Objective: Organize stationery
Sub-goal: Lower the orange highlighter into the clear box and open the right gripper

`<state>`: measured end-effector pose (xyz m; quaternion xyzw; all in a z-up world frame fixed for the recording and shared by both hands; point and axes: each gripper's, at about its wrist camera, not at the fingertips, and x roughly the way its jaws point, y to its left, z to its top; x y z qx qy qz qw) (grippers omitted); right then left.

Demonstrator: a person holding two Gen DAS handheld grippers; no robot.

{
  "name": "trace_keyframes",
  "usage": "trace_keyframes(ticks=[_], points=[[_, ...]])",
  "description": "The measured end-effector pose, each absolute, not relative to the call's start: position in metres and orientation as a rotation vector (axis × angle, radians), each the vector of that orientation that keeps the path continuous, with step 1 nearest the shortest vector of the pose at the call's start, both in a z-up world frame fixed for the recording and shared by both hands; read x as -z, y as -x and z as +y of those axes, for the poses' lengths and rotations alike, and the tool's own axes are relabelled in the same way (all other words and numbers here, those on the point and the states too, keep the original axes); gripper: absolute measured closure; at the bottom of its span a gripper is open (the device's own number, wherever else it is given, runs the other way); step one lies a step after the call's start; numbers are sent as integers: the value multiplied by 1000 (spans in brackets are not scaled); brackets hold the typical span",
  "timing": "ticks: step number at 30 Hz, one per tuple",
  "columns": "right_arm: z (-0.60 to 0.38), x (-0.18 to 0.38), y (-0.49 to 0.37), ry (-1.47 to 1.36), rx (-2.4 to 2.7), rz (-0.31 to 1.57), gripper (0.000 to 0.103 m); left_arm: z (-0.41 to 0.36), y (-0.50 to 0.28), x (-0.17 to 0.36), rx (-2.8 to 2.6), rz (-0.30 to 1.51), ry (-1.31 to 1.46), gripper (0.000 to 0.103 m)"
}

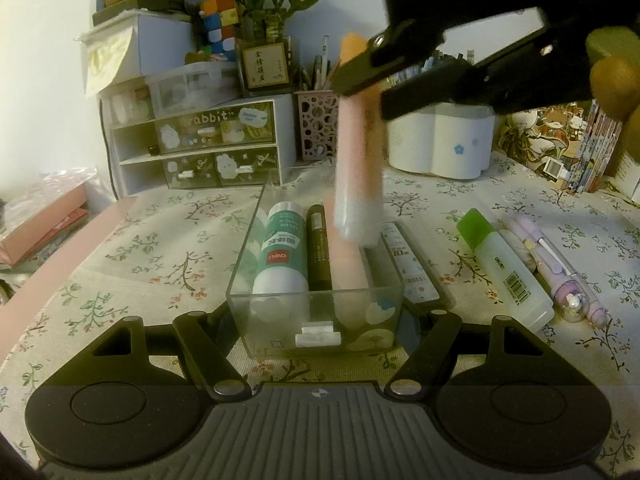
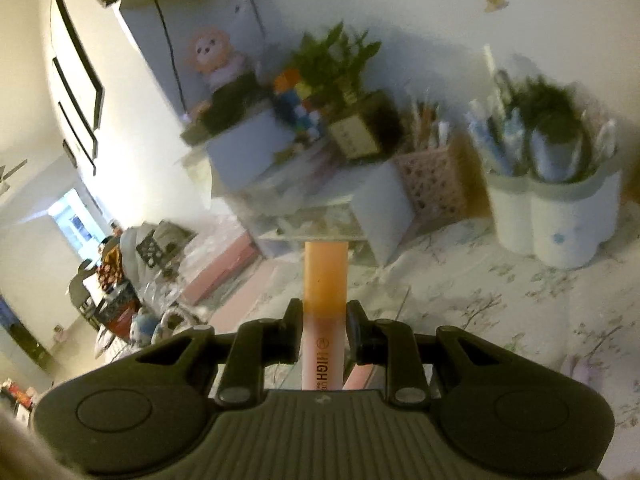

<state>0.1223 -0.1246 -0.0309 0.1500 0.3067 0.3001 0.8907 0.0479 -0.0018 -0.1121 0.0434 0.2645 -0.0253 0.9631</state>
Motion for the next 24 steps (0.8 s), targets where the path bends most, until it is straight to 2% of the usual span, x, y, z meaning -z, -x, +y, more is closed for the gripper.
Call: trace_keyframes(ticks=[12,24], points=[[-112,66,-147,-446,-694,777,76,-2,-48,112,51,536,-87,30],[-111,76,-150,-463,-681,806,74,-2,-48,112,52,536,-88,30]])
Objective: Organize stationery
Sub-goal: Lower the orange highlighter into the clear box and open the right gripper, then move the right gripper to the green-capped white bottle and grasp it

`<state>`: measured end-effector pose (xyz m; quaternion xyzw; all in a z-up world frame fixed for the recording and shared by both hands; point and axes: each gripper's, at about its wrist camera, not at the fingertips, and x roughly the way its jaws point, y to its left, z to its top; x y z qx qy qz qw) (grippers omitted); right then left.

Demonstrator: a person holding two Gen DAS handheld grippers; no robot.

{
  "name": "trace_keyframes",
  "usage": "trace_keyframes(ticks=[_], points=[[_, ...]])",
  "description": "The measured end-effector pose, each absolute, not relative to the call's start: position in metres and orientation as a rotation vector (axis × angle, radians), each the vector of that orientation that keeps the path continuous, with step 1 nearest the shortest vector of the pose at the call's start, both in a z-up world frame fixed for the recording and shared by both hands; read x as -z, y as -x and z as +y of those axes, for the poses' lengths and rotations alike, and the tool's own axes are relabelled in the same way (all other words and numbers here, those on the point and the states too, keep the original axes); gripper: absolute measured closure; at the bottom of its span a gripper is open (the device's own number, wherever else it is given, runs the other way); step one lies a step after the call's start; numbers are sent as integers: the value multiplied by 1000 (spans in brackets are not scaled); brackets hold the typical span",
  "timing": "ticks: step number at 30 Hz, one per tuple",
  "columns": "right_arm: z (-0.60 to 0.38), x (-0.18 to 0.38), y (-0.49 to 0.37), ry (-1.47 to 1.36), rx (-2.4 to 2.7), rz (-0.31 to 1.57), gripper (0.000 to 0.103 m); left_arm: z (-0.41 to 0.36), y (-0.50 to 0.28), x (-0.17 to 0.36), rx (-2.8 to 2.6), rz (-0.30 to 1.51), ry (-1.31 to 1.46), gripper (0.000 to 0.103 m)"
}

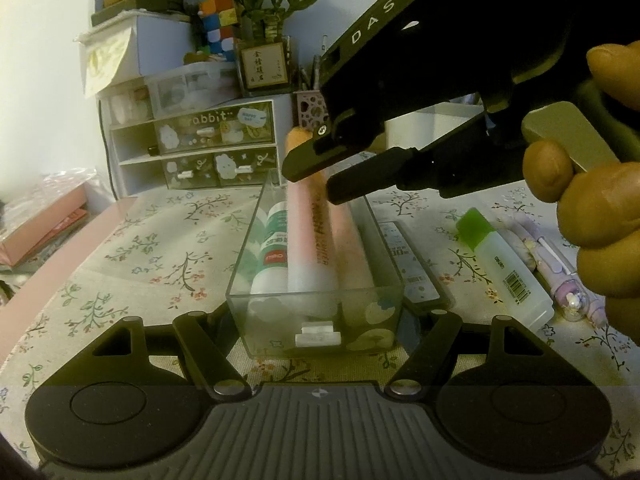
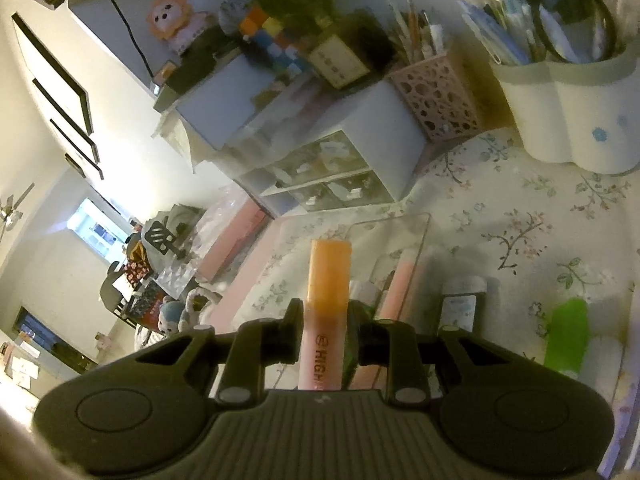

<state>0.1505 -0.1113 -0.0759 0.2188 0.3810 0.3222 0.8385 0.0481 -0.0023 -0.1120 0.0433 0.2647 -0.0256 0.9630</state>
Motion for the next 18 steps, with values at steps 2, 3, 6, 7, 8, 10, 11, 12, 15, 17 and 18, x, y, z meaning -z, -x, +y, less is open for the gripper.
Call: trace_keyframes(ticks=[2,3,6,7,8,10,11,12,15,17,18], points=[[-112,74,-149,-464,-688,797,74,-2,-48,112,52,537,-88,30],[-113,73,-148,-463,-693,793,74,-2,-48,112,53,537,-89,30],[-116,69,-145,-451,-675,772,74,-2,-48,112,54,537,-90,30],[-119,68,-144,-453,-667,765,74,-2,-48,112,54,537,-90,30],[-122,67,-143,-461,-662,759,74,-2,-48,112,54,537,-90,30],[-132,64,-142,-477,-640,743,74,-2,-48,112,54,537,-89,30],[-137,62,-142,-482,-628,734,74,-2,-48,112,54,537,-89,30],[-143,60,-141,-492,-615,725,74,-2,-48,112,54,537,-90,30],[-162,56,-142,-499,-556,715,74,-2,-48,112,54,537,-90,30],[-173,55,-142,-483,-502,718,74,-2,-48,112,54,537,-90,30],[-179,56,-142,-482,-484,729,74,-2,-48,112,54,537,-90,30]])
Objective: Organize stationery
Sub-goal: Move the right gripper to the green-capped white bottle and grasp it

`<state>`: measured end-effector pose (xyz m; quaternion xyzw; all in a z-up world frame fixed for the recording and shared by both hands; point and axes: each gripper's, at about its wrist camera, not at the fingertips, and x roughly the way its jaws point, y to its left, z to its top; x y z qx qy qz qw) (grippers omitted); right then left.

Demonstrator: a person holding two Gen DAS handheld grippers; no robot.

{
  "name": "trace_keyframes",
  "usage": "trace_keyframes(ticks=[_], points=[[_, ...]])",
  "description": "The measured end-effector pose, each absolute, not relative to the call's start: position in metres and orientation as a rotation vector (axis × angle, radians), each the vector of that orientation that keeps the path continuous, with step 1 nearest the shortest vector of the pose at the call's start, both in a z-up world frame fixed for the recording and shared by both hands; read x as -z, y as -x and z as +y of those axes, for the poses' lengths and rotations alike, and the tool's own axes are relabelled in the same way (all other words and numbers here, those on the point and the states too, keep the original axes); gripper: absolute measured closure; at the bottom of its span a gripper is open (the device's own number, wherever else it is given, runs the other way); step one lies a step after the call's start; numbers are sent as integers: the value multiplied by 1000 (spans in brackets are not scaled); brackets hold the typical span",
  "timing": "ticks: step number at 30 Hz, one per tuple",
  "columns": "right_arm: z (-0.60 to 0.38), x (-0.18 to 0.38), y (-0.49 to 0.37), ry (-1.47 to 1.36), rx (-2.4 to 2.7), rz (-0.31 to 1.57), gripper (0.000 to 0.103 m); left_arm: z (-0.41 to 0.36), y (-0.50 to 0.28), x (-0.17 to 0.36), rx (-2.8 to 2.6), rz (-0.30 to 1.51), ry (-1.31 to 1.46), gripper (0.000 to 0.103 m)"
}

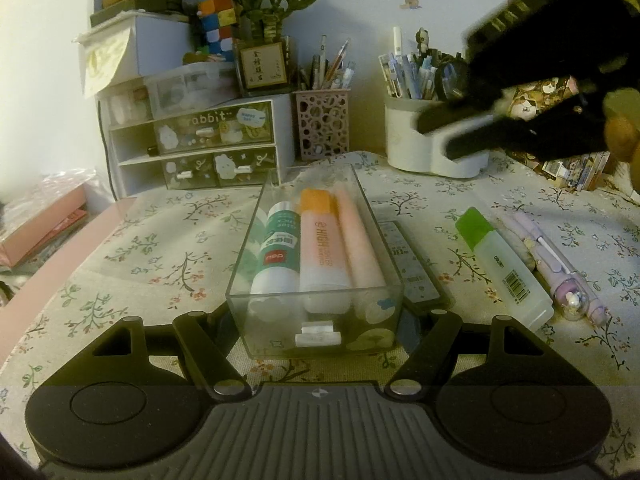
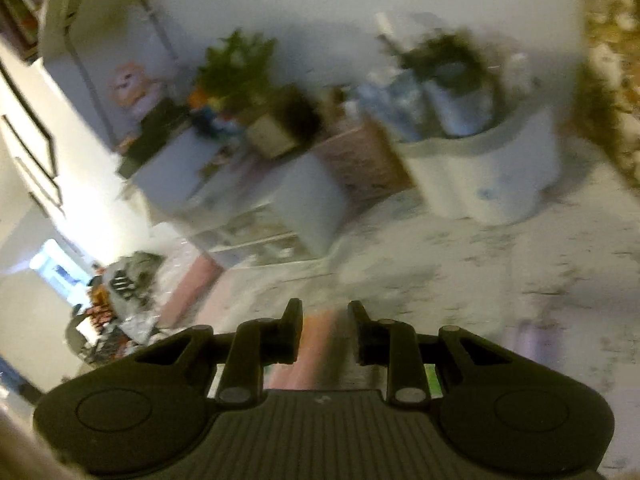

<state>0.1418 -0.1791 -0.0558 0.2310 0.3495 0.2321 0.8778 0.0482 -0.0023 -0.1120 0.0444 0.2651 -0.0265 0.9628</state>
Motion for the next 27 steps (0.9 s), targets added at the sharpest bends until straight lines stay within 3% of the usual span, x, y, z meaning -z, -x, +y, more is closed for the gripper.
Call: trace_keyframes(ticks=[11,27], points=[[-186,73,-122,-244,-310,861,74,-2,-48,112,54,537,-90,30],[-172,77,-117,-158,-320,918,73,-2,-48,112,54,537,-90,30]])
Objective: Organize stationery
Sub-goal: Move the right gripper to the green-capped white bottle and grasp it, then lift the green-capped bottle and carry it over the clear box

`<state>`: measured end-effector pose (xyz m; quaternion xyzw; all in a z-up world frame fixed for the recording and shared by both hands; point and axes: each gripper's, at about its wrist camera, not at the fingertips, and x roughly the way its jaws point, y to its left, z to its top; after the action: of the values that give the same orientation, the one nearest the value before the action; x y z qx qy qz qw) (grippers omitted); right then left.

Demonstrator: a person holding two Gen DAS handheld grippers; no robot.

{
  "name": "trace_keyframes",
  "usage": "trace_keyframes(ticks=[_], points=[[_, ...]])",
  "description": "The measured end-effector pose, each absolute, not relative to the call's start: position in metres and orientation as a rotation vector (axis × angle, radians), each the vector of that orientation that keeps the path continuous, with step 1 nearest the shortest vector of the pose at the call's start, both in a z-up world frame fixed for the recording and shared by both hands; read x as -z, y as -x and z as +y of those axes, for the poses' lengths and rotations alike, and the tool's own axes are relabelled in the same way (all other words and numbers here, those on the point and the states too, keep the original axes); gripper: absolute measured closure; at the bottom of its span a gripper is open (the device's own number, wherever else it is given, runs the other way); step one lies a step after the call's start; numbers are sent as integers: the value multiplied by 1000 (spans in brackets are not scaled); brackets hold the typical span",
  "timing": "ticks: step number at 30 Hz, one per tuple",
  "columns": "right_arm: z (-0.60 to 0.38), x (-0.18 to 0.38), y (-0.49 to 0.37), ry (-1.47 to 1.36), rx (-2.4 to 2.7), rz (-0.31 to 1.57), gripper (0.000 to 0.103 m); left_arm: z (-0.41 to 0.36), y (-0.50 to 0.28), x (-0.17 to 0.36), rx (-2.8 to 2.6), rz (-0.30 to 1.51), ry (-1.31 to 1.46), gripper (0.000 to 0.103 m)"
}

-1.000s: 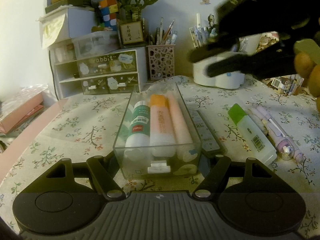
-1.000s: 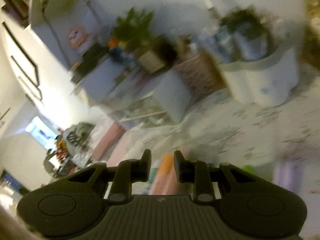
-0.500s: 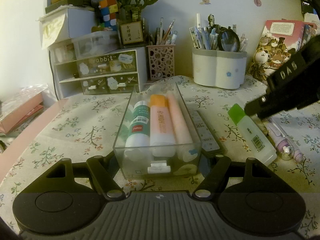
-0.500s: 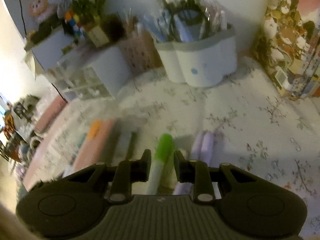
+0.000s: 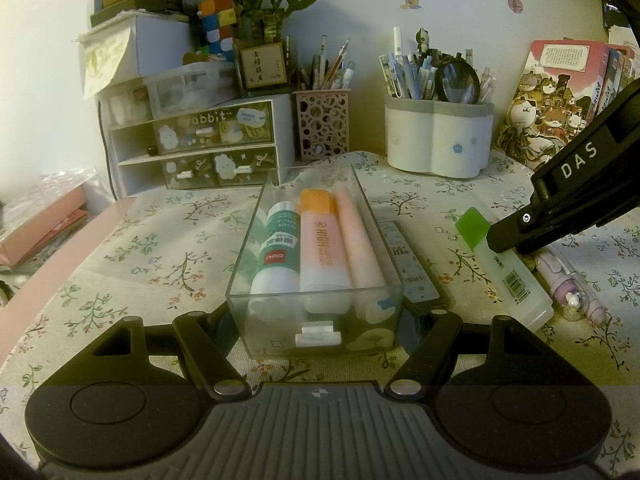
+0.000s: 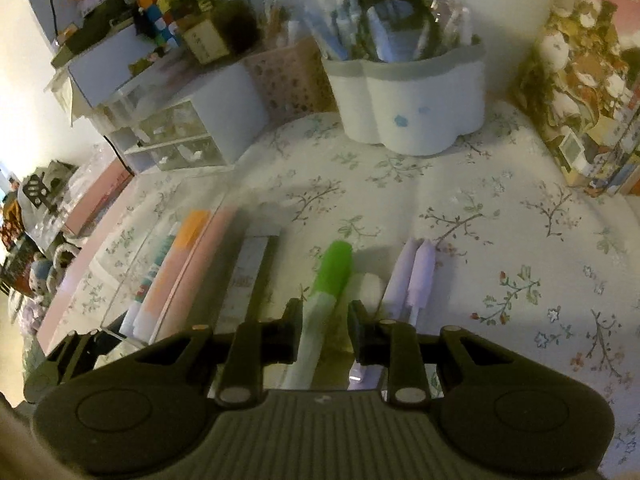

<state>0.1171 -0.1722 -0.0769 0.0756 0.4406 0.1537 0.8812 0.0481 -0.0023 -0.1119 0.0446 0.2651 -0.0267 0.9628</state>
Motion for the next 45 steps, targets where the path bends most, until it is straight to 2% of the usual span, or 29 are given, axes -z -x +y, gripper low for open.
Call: trace_keyframes(ticks=[4,22,45], points=[[-163,77,-117,-105,-326,927,82,-2,-48,112,54,537,-91,30],[-150,88,-125,-140,-408,985,83,-3,-48,112,54,537,-91,30],[-159,82,-129,-269,-346,954,85,-3,-48,112,57,538,-91,30]])
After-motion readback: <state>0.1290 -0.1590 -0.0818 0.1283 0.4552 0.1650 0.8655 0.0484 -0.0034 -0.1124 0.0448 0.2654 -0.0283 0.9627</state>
